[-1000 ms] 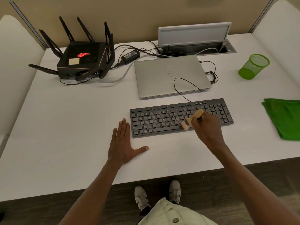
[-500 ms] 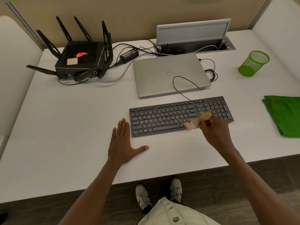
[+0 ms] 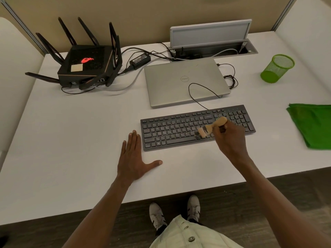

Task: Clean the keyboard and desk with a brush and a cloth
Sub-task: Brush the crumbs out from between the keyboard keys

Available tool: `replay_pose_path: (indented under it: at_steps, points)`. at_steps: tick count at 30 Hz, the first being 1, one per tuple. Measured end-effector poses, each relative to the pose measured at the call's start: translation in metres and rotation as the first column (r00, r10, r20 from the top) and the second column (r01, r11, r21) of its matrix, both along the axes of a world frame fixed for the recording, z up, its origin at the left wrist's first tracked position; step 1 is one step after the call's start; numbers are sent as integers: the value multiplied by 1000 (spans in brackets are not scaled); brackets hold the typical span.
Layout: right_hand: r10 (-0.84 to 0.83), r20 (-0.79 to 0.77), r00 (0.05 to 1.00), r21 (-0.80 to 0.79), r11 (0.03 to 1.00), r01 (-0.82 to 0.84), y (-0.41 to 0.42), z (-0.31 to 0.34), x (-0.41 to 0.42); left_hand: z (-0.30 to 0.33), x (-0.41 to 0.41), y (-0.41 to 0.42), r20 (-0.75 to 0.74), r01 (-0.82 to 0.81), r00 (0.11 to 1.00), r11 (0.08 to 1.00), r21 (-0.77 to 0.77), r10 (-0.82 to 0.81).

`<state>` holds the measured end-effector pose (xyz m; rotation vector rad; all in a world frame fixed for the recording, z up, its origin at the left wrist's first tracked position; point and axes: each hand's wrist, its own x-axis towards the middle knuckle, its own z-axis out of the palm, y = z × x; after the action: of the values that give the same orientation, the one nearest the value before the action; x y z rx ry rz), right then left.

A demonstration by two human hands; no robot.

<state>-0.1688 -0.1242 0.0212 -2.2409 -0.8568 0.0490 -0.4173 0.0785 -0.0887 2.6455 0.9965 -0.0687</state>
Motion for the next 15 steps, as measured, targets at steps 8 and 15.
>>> replay_pose_path:
  at_steps: [8, 15]
  points:
    - [29, -11, 1000, -32, 999, -30, 34, -9, 2, 1, 0, -1, -3, -4, 1000, 1000, 0, 4]
    - [2, 22, 1000, -35, 999, -1, 35, -1, 2, 0, 0, 0, 8, -3, 1000, 1000, -6, 3]
